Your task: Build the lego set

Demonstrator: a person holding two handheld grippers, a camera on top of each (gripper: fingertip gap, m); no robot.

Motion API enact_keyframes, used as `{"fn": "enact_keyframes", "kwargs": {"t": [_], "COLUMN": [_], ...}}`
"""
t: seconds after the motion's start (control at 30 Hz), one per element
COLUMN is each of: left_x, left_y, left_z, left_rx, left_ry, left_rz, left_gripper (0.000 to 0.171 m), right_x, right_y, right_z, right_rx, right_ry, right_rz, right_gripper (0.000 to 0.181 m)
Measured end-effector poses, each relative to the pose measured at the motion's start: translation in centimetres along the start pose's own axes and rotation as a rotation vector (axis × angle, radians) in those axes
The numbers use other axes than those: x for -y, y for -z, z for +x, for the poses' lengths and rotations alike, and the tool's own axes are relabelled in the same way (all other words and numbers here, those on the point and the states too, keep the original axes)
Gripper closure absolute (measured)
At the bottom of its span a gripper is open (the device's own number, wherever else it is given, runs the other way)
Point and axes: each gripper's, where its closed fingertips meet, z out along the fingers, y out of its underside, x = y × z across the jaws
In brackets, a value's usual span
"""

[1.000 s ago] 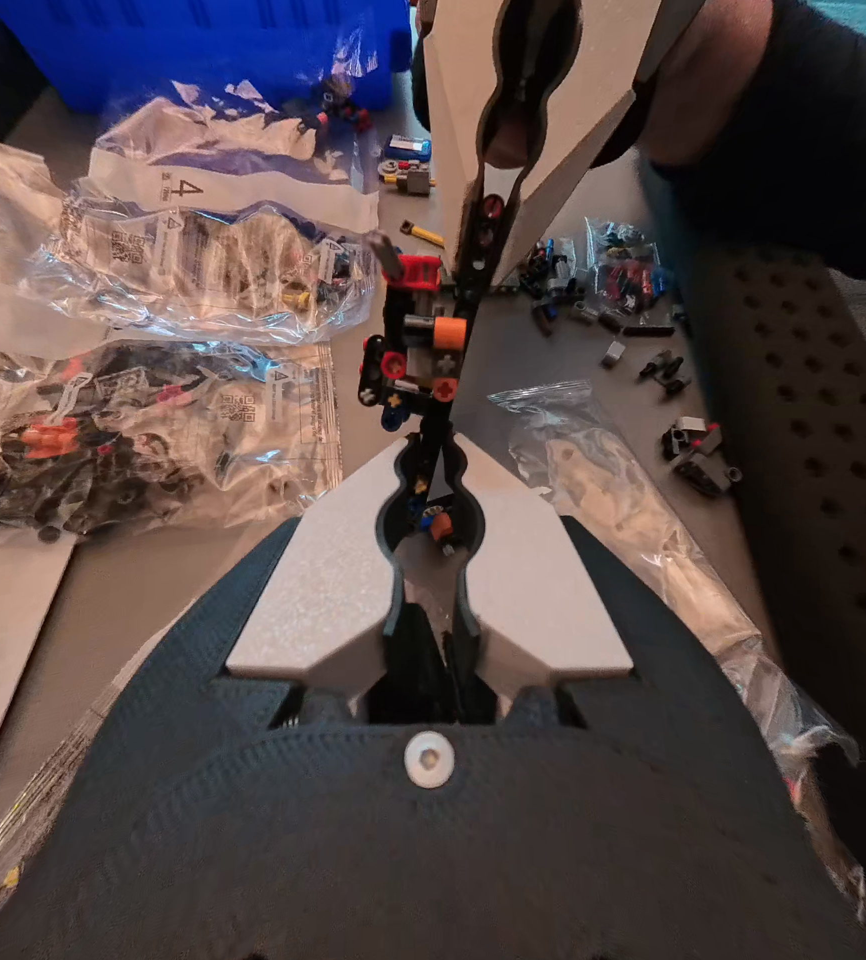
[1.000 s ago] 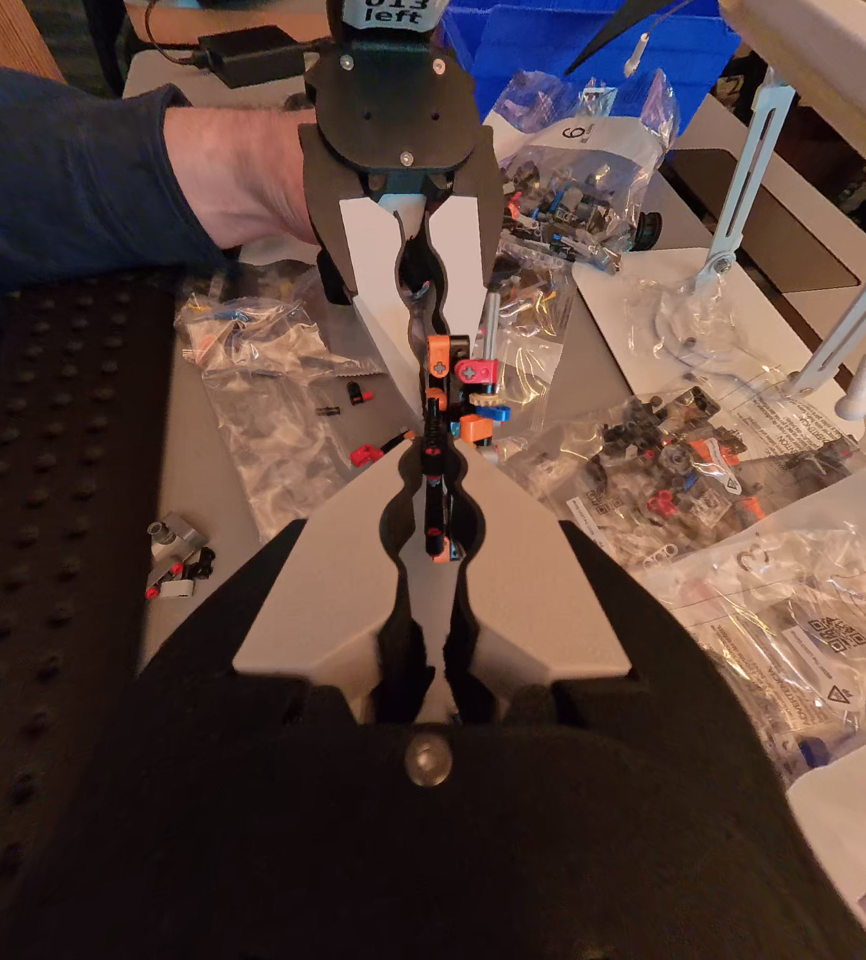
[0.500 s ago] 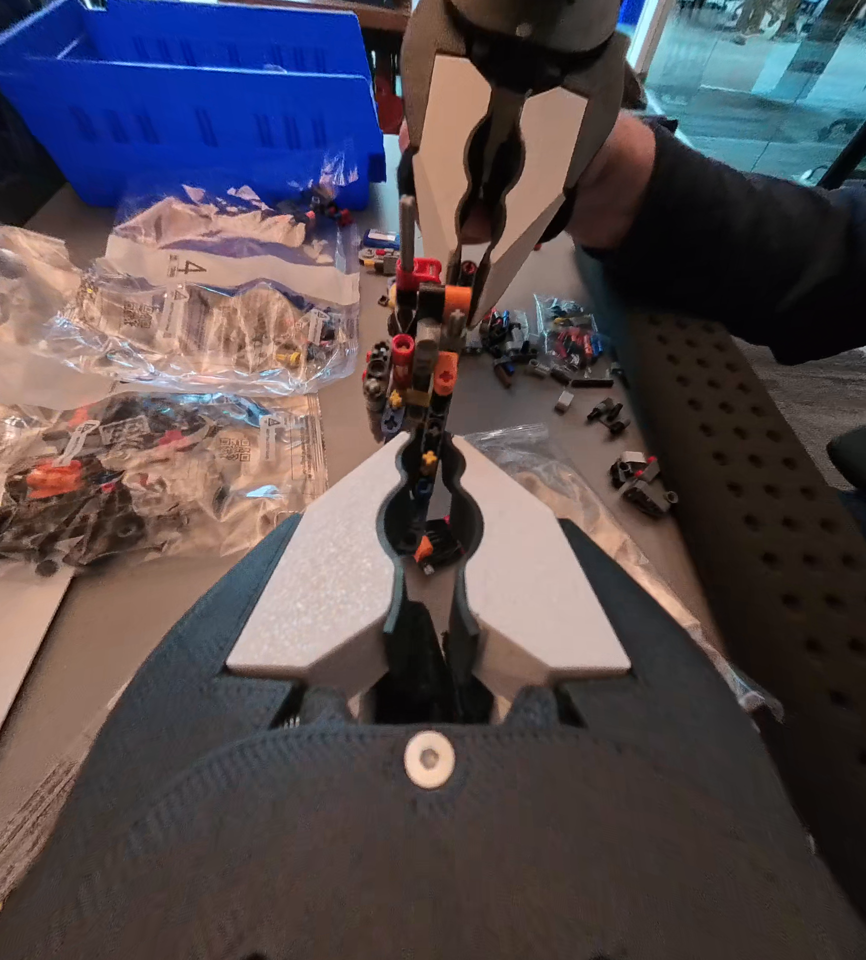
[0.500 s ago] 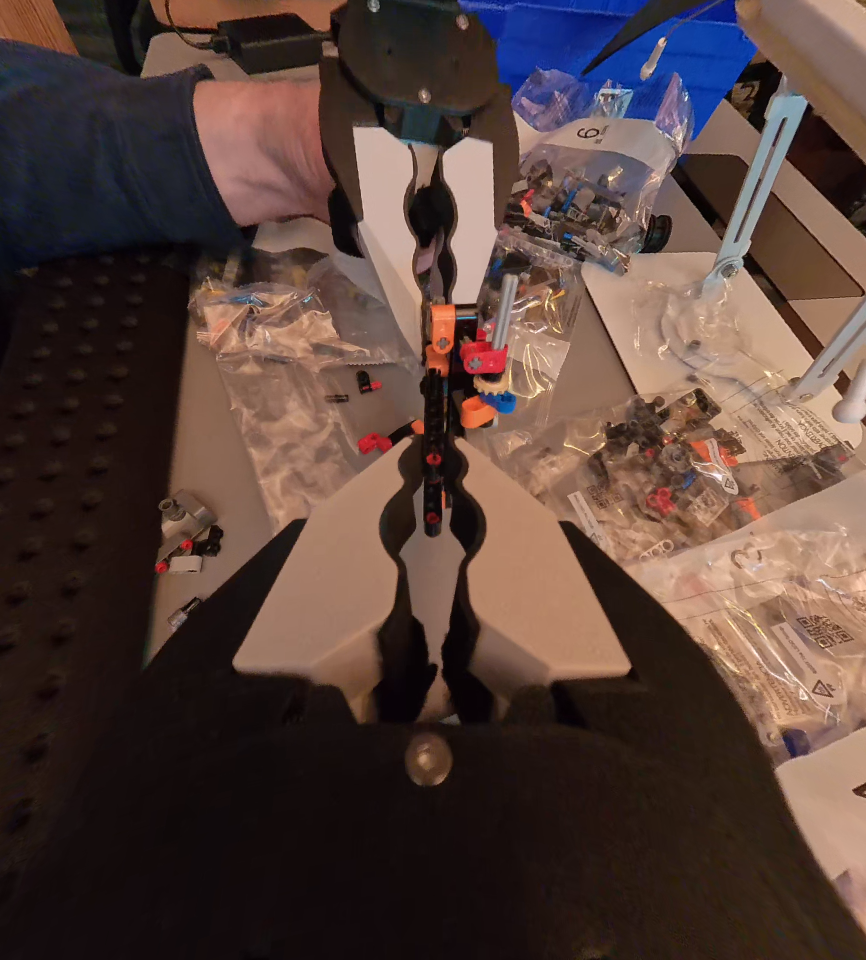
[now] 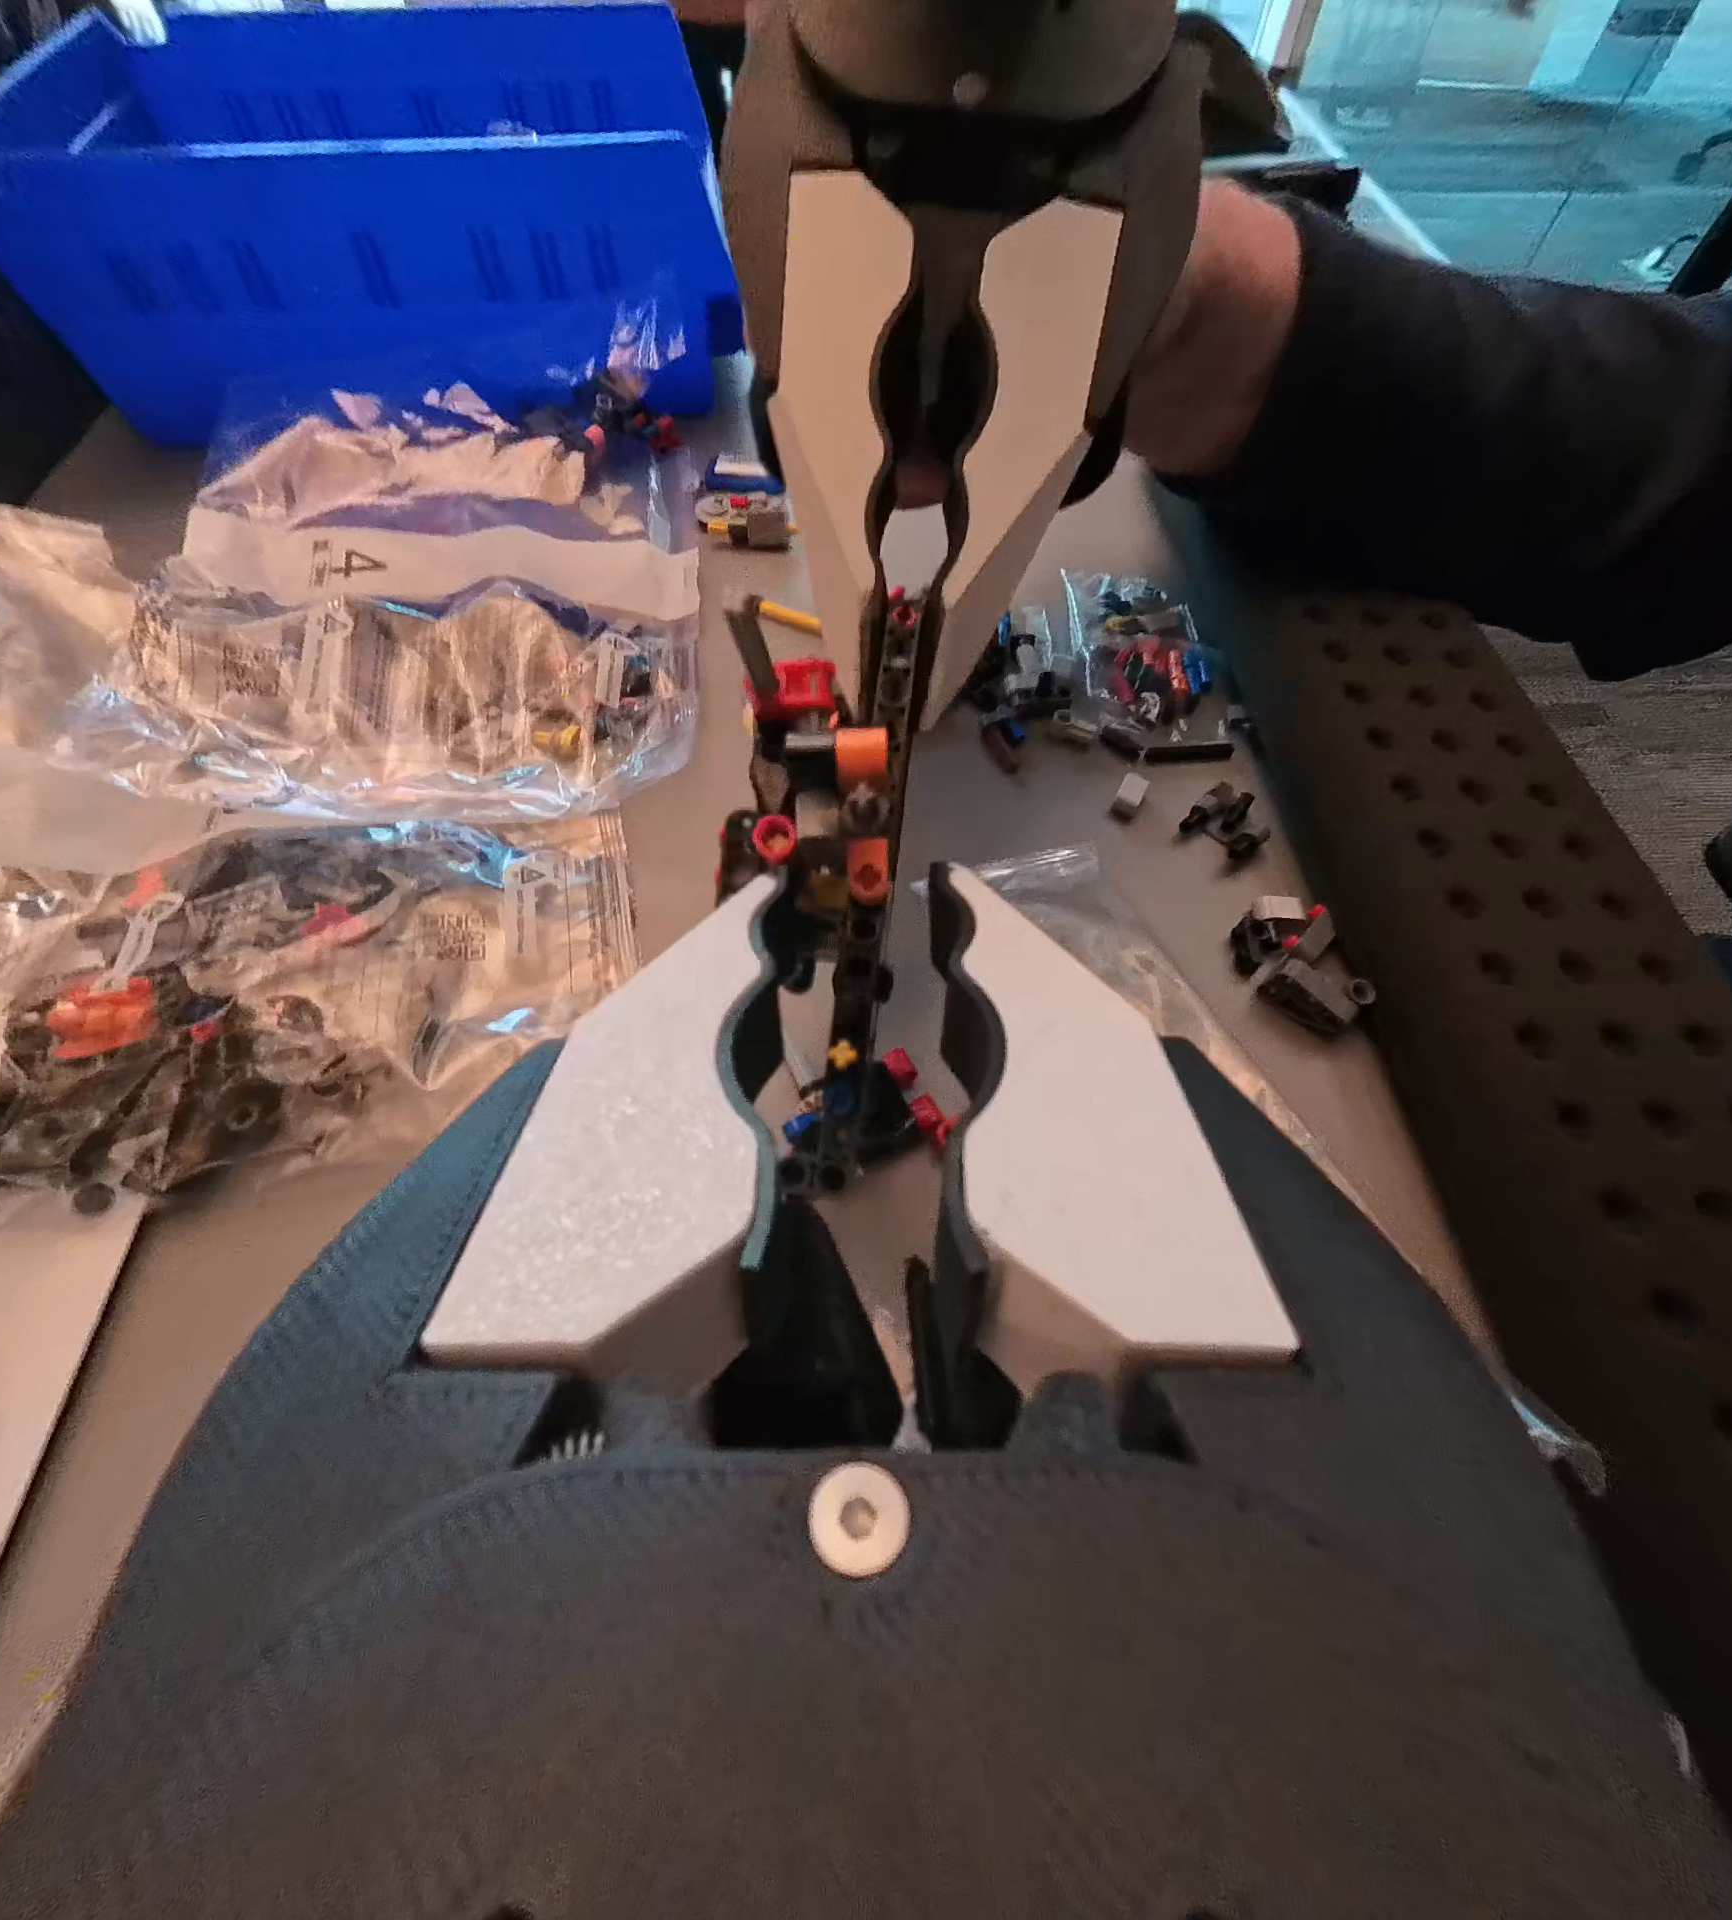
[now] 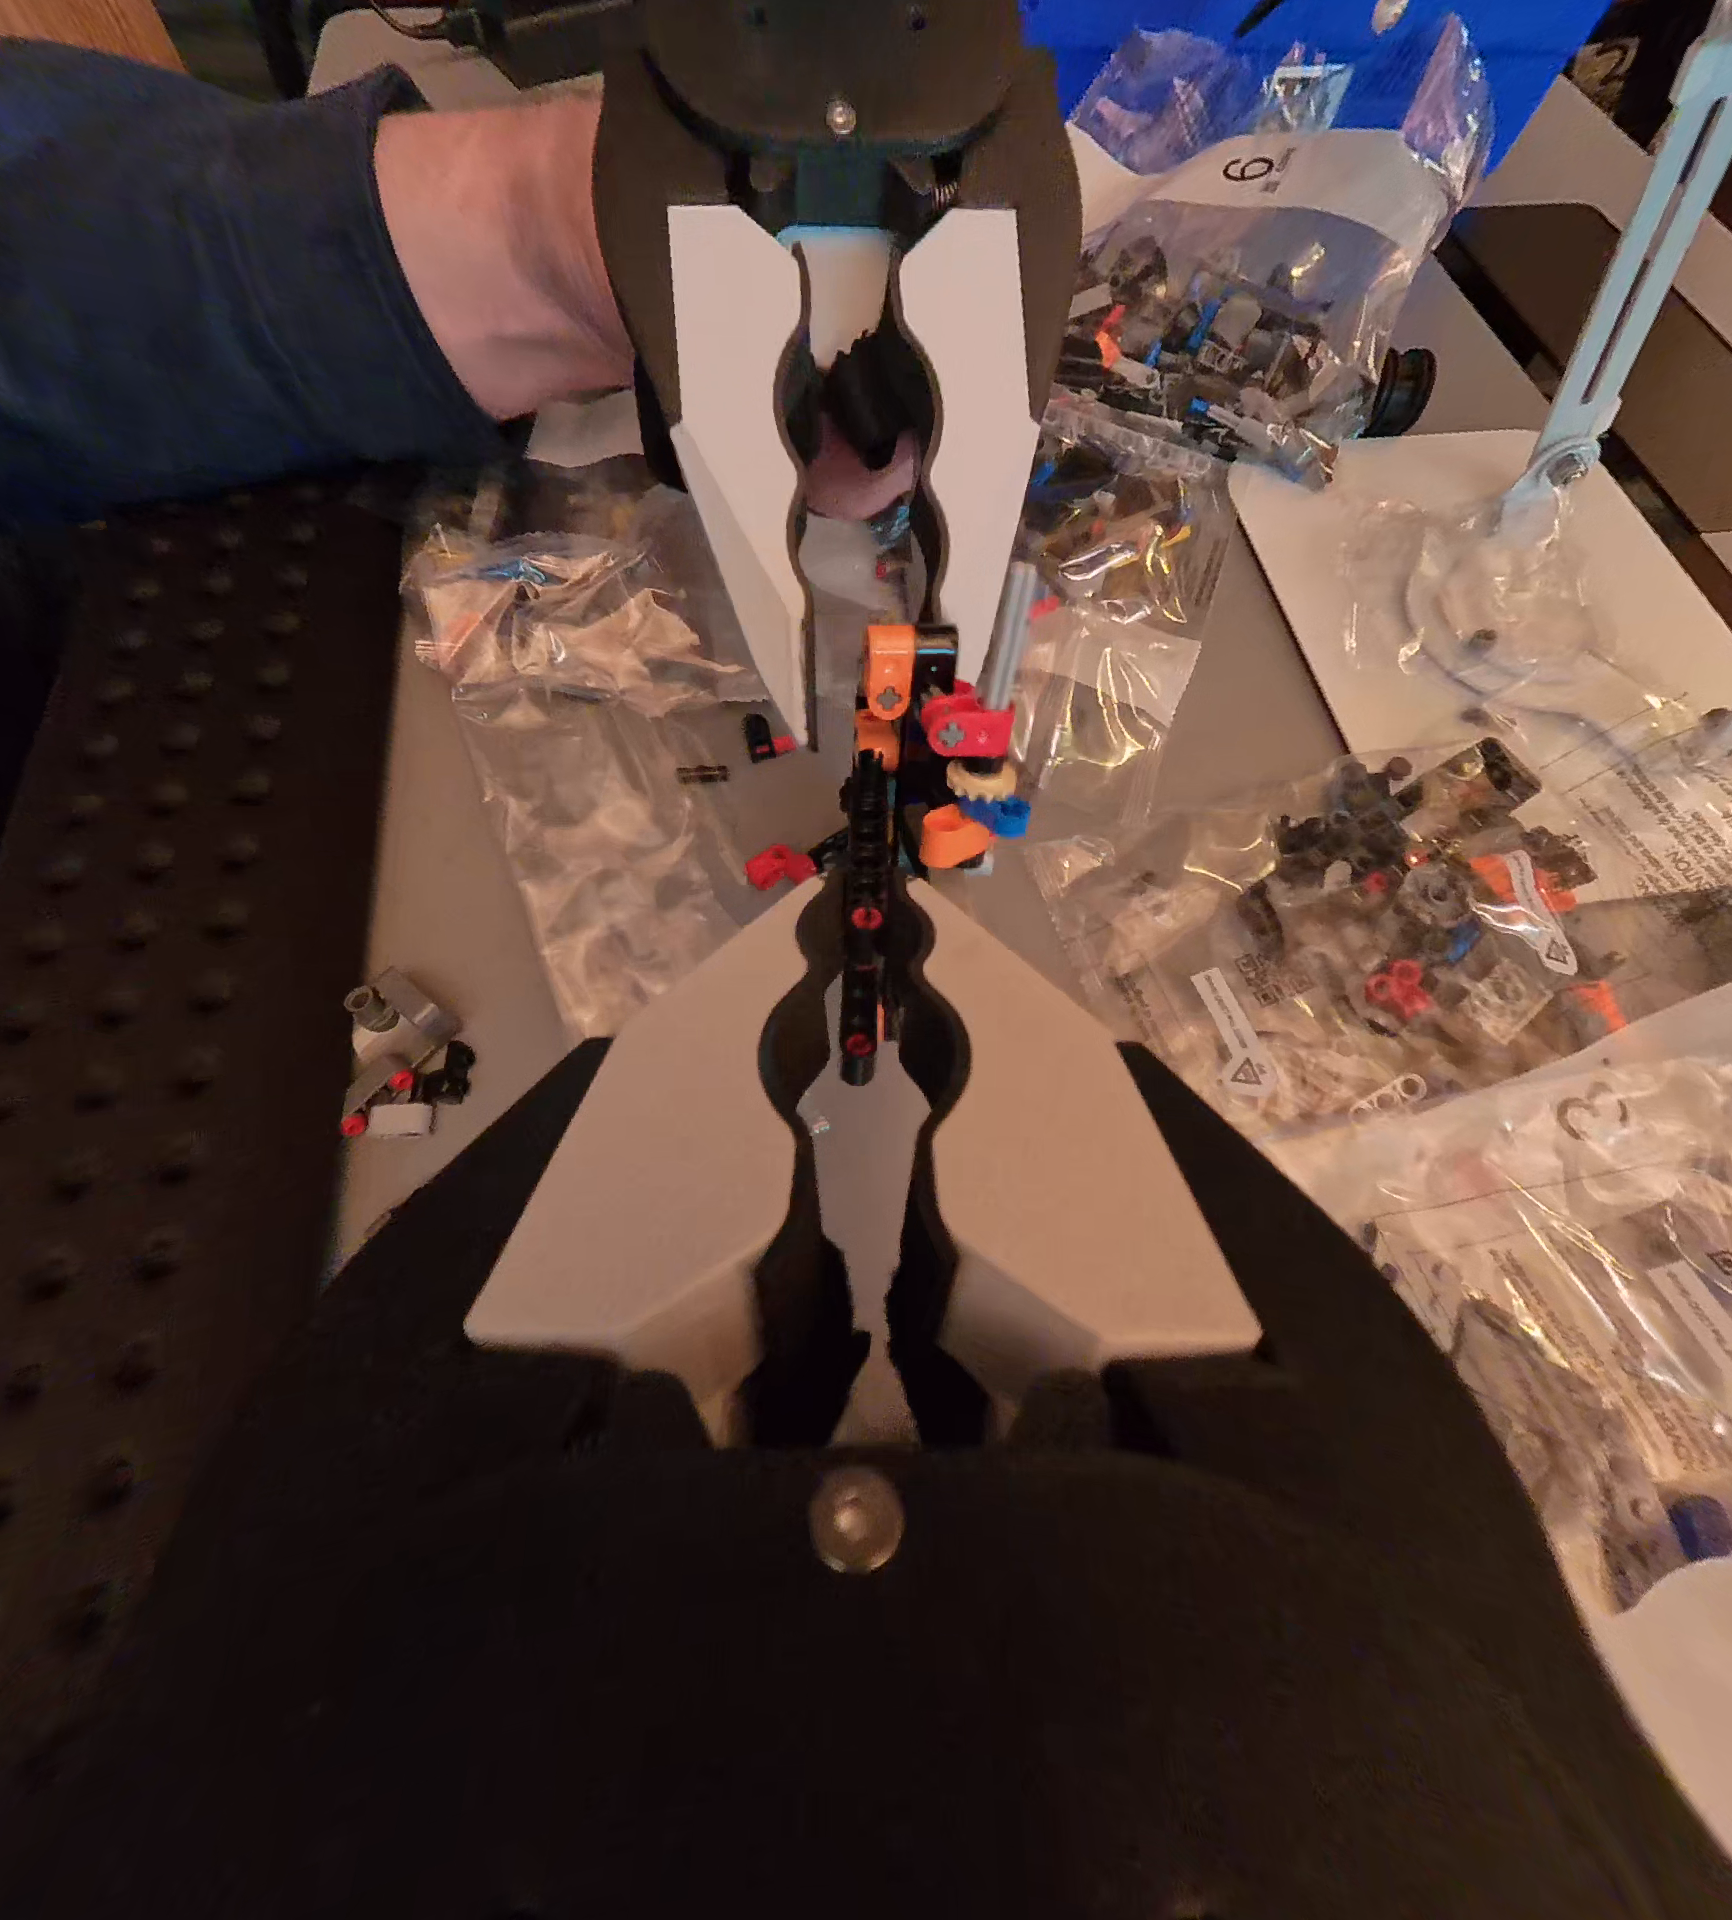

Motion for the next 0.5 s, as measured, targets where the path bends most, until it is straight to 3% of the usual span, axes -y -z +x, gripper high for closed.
{"fn": "enact_keyframes", "kwargs": {"t": [0.13,0.4,0.5], "left_x": [0.0,-0.7,-0.7], "left_y": [-0.2,-0.5,-0.7], "left_z": [-0.2,-0.3,-0.3], "left_rx": [0.012,0.032,0.030], "left_ry": [0.012,-0.012,-0.015], "left_rz": [-0.009,-0.052,-0.056], "left_gripper": [0.145,0.165,0.165], "right_x": [-0.1,-0.4,0.9], "right_y": [0.0,-0.4,0.1], "right_z": [0.2,0.1,0.1], "right_rx": [-0.020,-0.018,-0.022], "right_ry": [0.014,0.019,0.016], "right_rz": [-0.008,-0.030,0.044], "right_gripper": [0.177,0.176,0.169]}}
